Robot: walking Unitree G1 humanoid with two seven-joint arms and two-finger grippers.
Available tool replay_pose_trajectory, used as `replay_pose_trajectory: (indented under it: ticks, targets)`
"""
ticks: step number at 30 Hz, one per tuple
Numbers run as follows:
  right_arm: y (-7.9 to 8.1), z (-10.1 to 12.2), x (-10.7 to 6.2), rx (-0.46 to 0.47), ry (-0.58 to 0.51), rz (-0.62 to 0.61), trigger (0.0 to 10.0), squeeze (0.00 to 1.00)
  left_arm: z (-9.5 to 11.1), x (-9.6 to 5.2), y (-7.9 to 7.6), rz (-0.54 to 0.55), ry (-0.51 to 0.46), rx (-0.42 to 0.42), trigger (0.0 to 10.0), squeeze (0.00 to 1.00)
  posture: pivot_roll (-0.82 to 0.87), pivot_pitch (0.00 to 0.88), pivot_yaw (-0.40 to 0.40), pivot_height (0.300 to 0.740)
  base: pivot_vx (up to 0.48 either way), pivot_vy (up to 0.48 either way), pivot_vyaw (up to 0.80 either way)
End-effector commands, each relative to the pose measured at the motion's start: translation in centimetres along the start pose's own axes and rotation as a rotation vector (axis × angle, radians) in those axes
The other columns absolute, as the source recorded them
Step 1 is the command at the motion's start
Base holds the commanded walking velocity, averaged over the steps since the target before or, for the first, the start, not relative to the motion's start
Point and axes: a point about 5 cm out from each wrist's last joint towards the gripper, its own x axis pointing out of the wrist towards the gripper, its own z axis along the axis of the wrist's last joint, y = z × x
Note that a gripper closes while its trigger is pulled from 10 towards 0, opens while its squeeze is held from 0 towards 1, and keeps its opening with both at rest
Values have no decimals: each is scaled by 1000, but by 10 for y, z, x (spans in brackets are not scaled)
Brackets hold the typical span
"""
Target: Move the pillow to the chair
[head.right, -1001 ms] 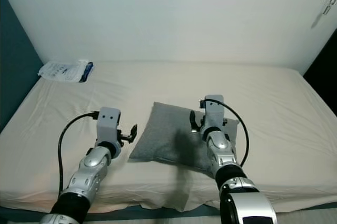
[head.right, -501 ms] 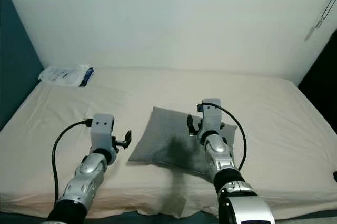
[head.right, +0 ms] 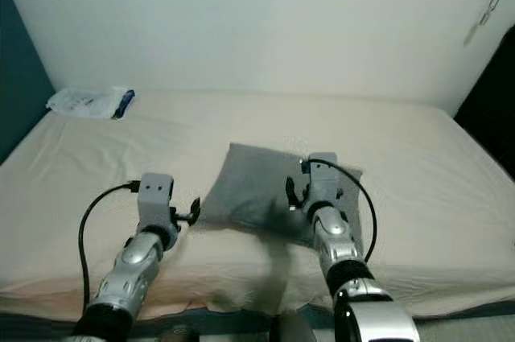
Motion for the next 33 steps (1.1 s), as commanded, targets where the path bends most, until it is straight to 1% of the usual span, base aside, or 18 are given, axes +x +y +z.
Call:
replay_pose_trajectory:
  ticks: [1, 9, 12, 13, 14, 17, 19, 20, 21, 22, 23, 26, 27, 29, 30, 31, 32, 33]
  targets:
    - [-2, 2, 0, -10, -7, -6, 10000, 0, 1, 1, -5, -11, -1, -8, 10000, 0, 8, 0, -88, 602, 0, 0, 0]
    - [-2, 3, 1, -1, -14, -2, 10000, 0, 4, 1, -5, -8, -13, -13, 10000, 0, 8, 0, -86, 602, 0, 0, 0]
    - [-2, 4, 0, 9, -21, 5, 10000, 0, 8, 1, -4, -13, -27, -21, 10000, 0, 10, 0, -85, 592, 0, 0, 0]
    - [-5, 9, 1, 16, -52, 3, 10000, 0, 14, 3, -2, -26, -40, -56, 10000, 0, 16, 0, -84, 582, 0, 0, 0]
    - [-5, 9, 1, 16, -52, 3, 10000, 0, 14, 3, -2, -26, -40, -56, 10000, 0, 16, 0, -84, 577, 0, 0, 0]
    - [-9, 16, 0, 39, -107, -4, 10000, 0, 20, 7, 2, -67, -37, -233, 10000, 0, 14, 0, -85, 577, 0, 0, 0]
    - [-14, 19, -1, 129, -138, -5, 10000, 0, 27, 10, 6, -88, -52, -352, 10000, 0, 13, 0, -85, 572, 0, 0, 0]
    - [-14, 19, -1, 129, -138, -5, 10000, 0, 27, 10, 6, -88, -52, -352, 10000, 0, 13, 0, -85, 572, 0, 0, 0]
    - [-19, 21, -1, 126, -149, -29, 10000, 0, 35, 16, 11, -90, -65, -459, 10000, 0, 9, 0, -87, 563, 0, 0, 0]
    - [-22, 24, -1, 134, -162, -35, 10000, 0, 40, 19, 14, -98, -74, -505, 10000, 0, 7, 7, -87, 563, 0, 0, 0]
    - [-22, 24, -1, 134, -162, -35, 10000, 0, 40, 19, 14, -98, -74, -505, 10000, 0, 7, 7, -87, 563, 0, 0, 0]
    - [-25, 27, -1, 168, -178, -23, 10000, 0, 54, 28, 18, -147, -93, -592, 10000, 0, 4, 37, -85, 559, 0, 0, 0]
    - [-25, 27, -1, 168, -178, -23, 10000, 0, 54, 28, 18, -147, -93, -592, 10000, 0, 4, 37, -85, 559, 0, 0, 0]
    - [-26, 32, -2, 205, -205, -2, 10000, 0, 66, 34, 18, -217, -109, -646, 10000, 0, 4, 42, -82, 549, 0, 0, 0]
    - [-27, 35, -3, 220, -231, -1, 10000, 0, 73, 37, 18, -254, -116, -646, 10000, 0, 3, 55, -77, 545, 0, 0, 0]
    - [-30, 37, -5, 224, -256, -4, 10000, 0, 80, 40, 18, -286, -120, -607, 10000, 0, 3, 65, -73, 545, 0, 0, 0]
    - [-30, 37, -5, 224, -256, -4, 10000, 0, 80, 40, 18, -286, -120, -607, 10000, 0, 3, 65, -73, 545, 0, 0, 0]
    - [-31, 38, -7, 226, -273, -7, 10000, 0, 84, 42, 18, -306, -120, -580, 10000, 0, 3, 65, -73, 545, 0, 0, 0]
